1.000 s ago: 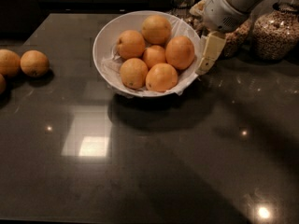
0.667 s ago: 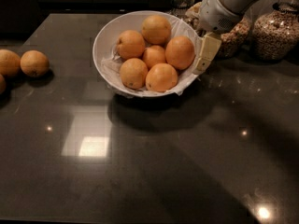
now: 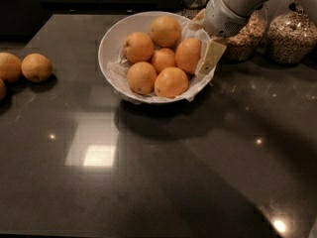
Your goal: Pick orange from white bowl
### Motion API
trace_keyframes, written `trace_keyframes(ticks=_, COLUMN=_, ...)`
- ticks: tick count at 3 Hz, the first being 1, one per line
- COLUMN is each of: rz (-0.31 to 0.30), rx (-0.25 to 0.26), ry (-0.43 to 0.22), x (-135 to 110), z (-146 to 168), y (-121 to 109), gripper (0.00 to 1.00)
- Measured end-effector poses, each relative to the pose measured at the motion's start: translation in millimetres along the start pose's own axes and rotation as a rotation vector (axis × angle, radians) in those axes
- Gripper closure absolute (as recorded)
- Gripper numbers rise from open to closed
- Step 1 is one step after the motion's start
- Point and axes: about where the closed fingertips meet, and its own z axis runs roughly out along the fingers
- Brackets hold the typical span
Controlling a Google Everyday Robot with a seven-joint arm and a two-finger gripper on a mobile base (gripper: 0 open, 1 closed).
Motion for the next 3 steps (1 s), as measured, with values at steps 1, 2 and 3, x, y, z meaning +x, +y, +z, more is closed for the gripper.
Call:
trace_keyframes(ticks=1, rz=-0.003, rx=-0.017, ry=0.001, x=0, z=6, y=-1, gripper=0.21)
trace_keyframes(ticks=2, rz=-0.006, rx=-0.035, ry=0.003, x=0, z=11, y=0, gripper=0.27)
trace_keyframes(ticks=3, rz=-0.014, rx=-0.060, ry=0.006, x=-2, z=18, y=1, gripper=0.32)
